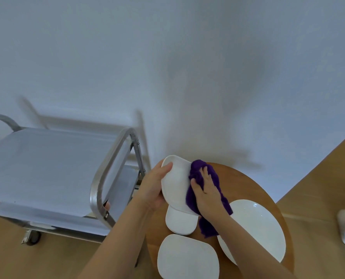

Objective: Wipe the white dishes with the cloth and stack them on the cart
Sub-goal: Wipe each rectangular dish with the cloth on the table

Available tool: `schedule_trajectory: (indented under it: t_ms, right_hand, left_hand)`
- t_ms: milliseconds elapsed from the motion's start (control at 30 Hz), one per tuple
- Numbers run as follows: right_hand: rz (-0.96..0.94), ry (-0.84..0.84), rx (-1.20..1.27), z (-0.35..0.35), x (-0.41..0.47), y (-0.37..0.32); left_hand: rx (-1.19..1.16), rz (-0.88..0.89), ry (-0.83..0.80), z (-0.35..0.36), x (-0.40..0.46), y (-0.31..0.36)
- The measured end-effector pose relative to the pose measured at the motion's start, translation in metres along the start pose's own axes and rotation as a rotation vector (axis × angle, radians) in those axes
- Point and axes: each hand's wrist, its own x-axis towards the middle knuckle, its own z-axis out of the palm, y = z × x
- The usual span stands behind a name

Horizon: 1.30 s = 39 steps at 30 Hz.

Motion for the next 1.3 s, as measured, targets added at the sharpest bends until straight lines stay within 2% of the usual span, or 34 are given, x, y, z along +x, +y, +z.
schedule_trajectory:
  t_ms: [67,167,367,433,533,600,700,833,900,933,967,1100,1167,1300]
  right_hand:
    - [-0.056,-0.021,0.073,0.008,-0.004,-0.015]
    - [-0.212,-0.046,0.041,0.021,-0.011,-0.033]
    - [-0.422,-0.126,-0.015,0.018,-0.021,-0.035]
    - [-0.483,-0.114,-0.024,0.020,-0.030,-0.025]
    - [-0.513,-0.028,-0.098,0.017,-0.039,-0.001]
    - [-0.484,0.004,-0.180,0.013,-0.037,0.019]
    - [-0.334,-0.008,-0.290,0.008,-0.037,0.045]
    - [0.005,0.138,0.004,0.008,-0.044,0.061]
    - [0.159,0.173,0.058,0.010,-0.045,0.069]
    - [0.194,0.164,0.053,0.011,-0.045,0.076]
    - [0.224,0.161,0.048,0.013,-0.047,0.083]
    - [0.329,0.144,0.023,0.016,-0.057,0.108]
    - [0.375,0.113,-0.006,0.019,-0.063,0.116]
    - [0.429,0.184,-0.004,0.021,-0.065,0.124]
  left_hand:
    - [0.020,-0.006,-0.012,0.001,0.000,0.003]
    - [0.043,0.009,-0.004,-0.001,0.000,0.006]
    - [-0.007,0.039,0.148,-0.004,0.000,0.015]
    - [-0.044,0.039,0.186,-0.006,-0.002,0.022]
    - [-0.086,0.069,0.152,-0.013,-0.008,0.028]
    - [-0.057,0.099,0.140,-0.019,-0.012,0.024]
    - [-0.046,0.092,0.118,-0.032,-0.016,0.009]
    - [-0.078,-0.001,0.157,-0.045,-0.015,-0.022]
    - [-0.097,-0.039,0.163,-0.050,-0.015,-0.040]
    - [-0.053,-0.072,0.161,-0.052,-0.016,-0.048]
    - [0.094,-0.105,0.173,-0.057,-0.017,-0.056]
    - [1.104,-0.233,0.306,-0.090,-0.015,-0.097]
    - [1.248,-0.251,0.374,-0.105,-0.017,-0.122]
    - [1.252,-0.330,0.328,-0.125,-0.019,-0.169]
